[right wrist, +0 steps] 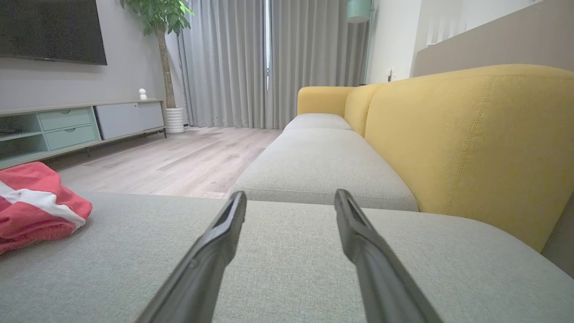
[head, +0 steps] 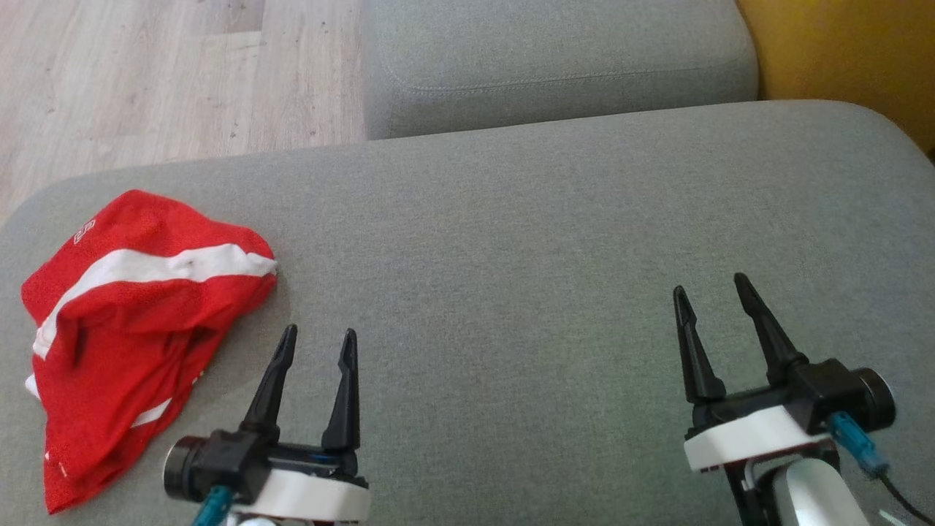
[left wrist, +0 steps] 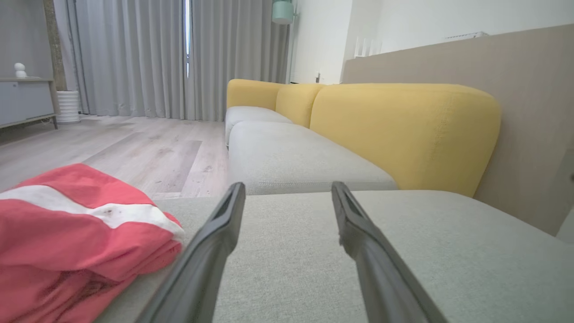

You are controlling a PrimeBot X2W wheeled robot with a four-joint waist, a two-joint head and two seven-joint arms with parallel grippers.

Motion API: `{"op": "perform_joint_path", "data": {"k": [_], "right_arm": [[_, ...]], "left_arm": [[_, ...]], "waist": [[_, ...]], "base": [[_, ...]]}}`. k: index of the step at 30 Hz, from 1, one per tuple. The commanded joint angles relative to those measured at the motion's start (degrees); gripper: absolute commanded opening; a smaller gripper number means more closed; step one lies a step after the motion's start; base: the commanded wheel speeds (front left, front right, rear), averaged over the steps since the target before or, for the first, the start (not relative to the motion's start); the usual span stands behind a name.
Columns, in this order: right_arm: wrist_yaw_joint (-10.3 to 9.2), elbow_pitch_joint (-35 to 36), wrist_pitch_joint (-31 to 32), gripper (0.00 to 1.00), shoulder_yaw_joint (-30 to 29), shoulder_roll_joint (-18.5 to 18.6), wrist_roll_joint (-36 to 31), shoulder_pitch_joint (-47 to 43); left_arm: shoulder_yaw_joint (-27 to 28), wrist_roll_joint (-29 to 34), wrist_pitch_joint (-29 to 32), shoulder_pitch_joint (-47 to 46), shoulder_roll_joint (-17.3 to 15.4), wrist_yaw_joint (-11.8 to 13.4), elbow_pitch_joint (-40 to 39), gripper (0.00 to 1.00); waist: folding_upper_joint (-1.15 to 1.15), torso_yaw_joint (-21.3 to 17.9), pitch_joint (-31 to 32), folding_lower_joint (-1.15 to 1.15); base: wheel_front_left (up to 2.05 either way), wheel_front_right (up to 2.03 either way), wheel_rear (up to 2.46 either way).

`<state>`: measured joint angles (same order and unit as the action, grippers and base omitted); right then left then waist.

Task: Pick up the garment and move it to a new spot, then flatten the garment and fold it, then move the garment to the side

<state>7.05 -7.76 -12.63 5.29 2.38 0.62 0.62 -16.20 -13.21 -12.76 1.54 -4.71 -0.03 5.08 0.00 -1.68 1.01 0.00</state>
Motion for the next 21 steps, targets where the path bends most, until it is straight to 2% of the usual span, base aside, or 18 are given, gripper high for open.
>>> {"op": "perform_joint_path", "data": {"k": [1, 8, 10, 18, 21], "right_arm": [[0.41, 2.33, -0.85, 1.0, 1.68, 0.47, -0.46, 2.26], [0.43, 1.24, -2.04, 1.0, 2.62, 0.49, 5.95, 1.07], [0.44, 0.96, -2.37, 1.0, 3.17, 0.5, 5.94, 0.81], [0.44, -1.71, -2.37, 1.0, 1.84, 0.5, 14.68, 0.2], [0.44, -3.19, -2.37, 1.0, 1.38, 0.5, 14.66, 0.44]], "left_arm": [[2.27, 0.23, -0.73, -1.23, 0.34, -0.27, -2.22, 1.0], [6.88, -3.18, -1.91, 0.31, 1.71, -4.1, -2.48, 1.0], [7.43, -3.56, -2.24, 0.66, 1.78, -4.8, -2.19, 1.0], [6.83, -6.84, -2.24, 1.0, 1.82, -5.53, 0.93, 1.0], [6.37, -6.83, -2.24, 0.94, 1.82, -5.3, 2.21, 1.0]], "waist": [[0.0, 0.04, 0.01, 0.0], [0.0, 0.23, 0.45, 0.0], [0.0, 0.25, 0.53, 0.0], [0.0, 0.23, 0.67, 0.0], [0.0, 0.11, 0.68, 0.0]], "base": [[0.0, 0.0, 0.0], [0.0, 0.0, 0.0], [0.0, 0.0, 0.0], [0.0, 0.0, 0.0], [0.0, 0.0, 0.0]]}}
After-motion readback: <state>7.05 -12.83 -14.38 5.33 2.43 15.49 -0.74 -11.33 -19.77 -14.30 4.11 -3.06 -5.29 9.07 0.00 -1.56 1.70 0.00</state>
